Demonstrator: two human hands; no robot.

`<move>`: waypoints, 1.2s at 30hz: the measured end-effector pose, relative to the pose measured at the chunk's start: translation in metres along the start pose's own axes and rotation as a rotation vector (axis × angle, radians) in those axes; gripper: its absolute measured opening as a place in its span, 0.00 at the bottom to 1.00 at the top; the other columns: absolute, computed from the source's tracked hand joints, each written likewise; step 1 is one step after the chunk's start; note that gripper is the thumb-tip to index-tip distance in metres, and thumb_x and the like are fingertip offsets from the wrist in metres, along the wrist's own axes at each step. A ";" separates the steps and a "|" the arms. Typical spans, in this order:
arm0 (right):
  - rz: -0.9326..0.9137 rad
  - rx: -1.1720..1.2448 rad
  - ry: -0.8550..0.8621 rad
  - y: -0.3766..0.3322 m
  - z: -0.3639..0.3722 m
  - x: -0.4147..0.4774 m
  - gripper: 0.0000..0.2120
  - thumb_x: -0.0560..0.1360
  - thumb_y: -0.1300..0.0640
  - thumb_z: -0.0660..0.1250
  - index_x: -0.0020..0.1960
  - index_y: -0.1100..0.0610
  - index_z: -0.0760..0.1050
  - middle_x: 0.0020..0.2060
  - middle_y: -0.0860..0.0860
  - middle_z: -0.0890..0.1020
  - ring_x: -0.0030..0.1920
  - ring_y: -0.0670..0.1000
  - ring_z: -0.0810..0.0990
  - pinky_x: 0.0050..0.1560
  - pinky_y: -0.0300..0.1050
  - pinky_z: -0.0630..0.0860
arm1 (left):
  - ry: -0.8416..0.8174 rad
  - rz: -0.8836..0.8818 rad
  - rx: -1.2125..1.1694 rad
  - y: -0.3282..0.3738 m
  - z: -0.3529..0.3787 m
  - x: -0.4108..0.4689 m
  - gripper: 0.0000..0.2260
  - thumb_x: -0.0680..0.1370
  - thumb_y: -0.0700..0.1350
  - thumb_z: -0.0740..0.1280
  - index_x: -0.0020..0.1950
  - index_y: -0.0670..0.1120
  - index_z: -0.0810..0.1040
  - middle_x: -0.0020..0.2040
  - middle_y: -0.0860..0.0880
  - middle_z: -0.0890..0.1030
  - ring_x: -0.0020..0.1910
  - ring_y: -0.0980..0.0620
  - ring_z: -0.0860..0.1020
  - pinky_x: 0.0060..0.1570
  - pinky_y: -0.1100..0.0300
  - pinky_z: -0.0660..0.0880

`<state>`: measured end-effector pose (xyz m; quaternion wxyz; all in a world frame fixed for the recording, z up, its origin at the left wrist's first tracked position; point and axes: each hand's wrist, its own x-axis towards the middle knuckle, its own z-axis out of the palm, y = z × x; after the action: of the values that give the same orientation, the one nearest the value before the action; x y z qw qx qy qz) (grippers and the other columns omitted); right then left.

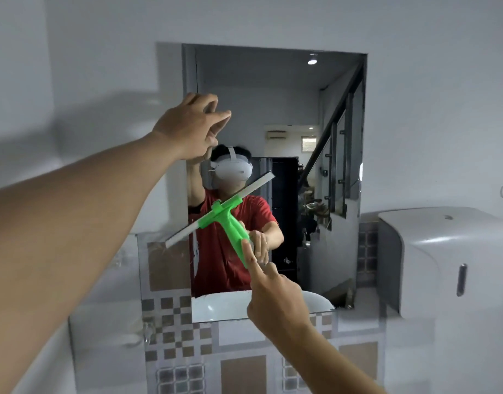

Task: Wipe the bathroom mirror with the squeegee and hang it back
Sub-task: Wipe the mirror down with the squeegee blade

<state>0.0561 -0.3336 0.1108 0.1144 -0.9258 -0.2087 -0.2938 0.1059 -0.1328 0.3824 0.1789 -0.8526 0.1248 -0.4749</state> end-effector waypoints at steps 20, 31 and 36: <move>-0.204 -0.587 0.094 0.123 -0.064 -0.001 0.41 0.79 0.62 0.59 0.78 0.37 0.38 0.57 0.59 0.81 0.45 0.57 0.83 0.35 0.48 0.80 | 0.123 -0.075 -0.036 0.029 0.024 -0.039 0.28 0.77 0.51 0.70 0.75 0.44 0.67 0.74 0.39 0.67 0.71 0.36 0.66 0.65 0.42 0.73; 0.190 -0.213 0.097 0.157 -0.044 -0.036 0.48 0.77 0.63 0.59 0.74 0.32 0.27 0.42 0.54 0.76 0.33 0.55 0.78 0.34 0.54 0.82 | 0.014 -0.047 -0.095 0.068 0.055 -0.082 0.36 0.73 0.53 0.74 0.78 0.47 0.66 0.78 0.37 0.62 0.74 0.35 0.62 0.71 0.39 0.65; 0.367 -0.025 0.061 0.147 -0.017 -0.061 0.47 0.77 0.63 0.61 0.78 0.35 0.33 0.41 0.52 0.76 0.33 0.52 0.77 0.31 0.50 0.80 | 0.017 -0.043 -0.092 0.069 0.053 -0.081 0.37 0.71 0.53 0.76 0.77 0.46 0.67 0.77 0.38 0.62 0.73 0.35 0.62 0.71 0.39 0.67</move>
<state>0.0693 -0.4896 0.0746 0.1610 -0.9403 -0.0290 -0.2984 0.1063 -0.1547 0.2656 0.1281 -0.8584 0.1297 -0.4794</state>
